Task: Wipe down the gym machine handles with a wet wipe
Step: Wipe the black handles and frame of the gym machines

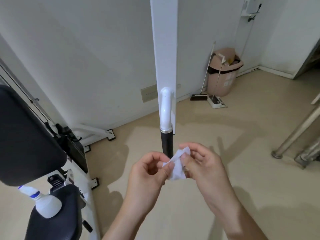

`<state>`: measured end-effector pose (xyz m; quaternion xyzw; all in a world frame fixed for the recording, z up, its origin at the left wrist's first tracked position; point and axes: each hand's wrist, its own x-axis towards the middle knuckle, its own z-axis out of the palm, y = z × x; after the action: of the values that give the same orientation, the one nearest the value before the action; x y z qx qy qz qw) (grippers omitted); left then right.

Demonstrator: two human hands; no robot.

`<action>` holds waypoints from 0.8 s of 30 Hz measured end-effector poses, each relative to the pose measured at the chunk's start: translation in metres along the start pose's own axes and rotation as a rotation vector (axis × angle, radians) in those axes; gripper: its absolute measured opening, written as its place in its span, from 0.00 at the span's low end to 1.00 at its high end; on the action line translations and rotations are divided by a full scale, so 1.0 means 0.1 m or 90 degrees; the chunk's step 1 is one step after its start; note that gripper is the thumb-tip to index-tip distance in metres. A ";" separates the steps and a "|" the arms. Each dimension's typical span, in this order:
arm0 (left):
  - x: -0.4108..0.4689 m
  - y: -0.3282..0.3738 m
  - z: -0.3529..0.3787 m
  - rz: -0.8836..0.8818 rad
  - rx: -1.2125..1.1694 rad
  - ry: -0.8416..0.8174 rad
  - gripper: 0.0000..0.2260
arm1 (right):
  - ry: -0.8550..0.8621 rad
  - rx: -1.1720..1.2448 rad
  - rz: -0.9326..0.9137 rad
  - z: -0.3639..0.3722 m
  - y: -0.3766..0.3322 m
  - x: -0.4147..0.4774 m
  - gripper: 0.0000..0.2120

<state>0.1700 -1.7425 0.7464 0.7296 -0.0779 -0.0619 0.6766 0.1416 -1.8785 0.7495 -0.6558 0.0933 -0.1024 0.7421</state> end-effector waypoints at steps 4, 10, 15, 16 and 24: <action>-0.02 0.00 0.11 -0.002 0.039 0.029 0.02 | -0.102 0.083 0.053 -0.03 0.07 0.03 0.05; 0.13 0.14 0.07 0.060 0.096 0.125 0.11 | 0.104 -0.005 -0.136 0.04 0.00 0.33 0.13; 0.47 0.22 0.03 0.101 0.171 0.067 0.15 | 0.158 0.000 -0.201 0.28 0.10 0.54 0.12; 0.49 0.22 0.04 0.106 0.166 0.056 0.15 | 0.168 0.013 -0.196 0.31 0.13 0.55 0.11; 0.58 0.22 -0.06 0.097 0.083 0.052 0.11 | 0.179 -0.010 -0.166 0.29 0.44 0.58 0.17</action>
<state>0.2270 -1.7495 0.7695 0.7658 -0.1094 0.0243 0.6332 0.2065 -1.8614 0.7091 -0.6474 0.1110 -0.2874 0.6971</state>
